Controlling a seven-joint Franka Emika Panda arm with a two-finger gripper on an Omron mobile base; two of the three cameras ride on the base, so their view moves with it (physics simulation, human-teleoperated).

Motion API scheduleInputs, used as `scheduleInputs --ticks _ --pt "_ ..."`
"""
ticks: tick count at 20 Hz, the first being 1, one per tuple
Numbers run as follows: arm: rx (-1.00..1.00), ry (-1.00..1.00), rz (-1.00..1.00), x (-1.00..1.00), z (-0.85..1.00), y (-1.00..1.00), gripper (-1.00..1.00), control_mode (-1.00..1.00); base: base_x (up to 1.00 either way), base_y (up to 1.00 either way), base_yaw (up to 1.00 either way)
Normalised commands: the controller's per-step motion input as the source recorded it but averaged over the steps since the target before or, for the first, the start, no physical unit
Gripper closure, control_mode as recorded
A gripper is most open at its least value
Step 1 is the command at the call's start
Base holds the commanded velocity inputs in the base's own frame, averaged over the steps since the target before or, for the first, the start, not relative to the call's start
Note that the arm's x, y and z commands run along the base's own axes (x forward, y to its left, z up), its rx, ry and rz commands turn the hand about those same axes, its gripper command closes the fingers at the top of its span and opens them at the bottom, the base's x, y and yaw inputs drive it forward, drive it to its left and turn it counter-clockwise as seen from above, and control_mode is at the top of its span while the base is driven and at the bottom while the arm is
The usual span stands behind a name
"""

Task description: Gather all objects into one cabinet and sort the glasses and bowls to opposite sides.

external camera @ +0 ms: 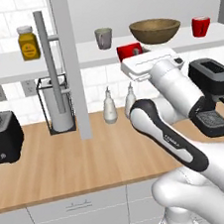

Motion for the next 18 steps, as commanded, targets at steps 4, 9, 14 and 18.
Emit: scheduleInputs --ticks 4,9,14,18 --pt "0.00 0.00 0.00 0.47 0.00 0.15 1.00 -1.00 0.00 0.00 0.00" --pt "0.00 0.00 0.00 0.55 0.00 0.25 1.00 -1.00 0.00 0.00 0.00" --pt "0.00 0.00 0.00 0.63 0.00 0.23 1.00 -1.00 0.00 0.00 0.00" --pt "0.00 0.00 0.00 0.64 0.00 0.20 1.00 -1.00 0.00 0.00 0.00"
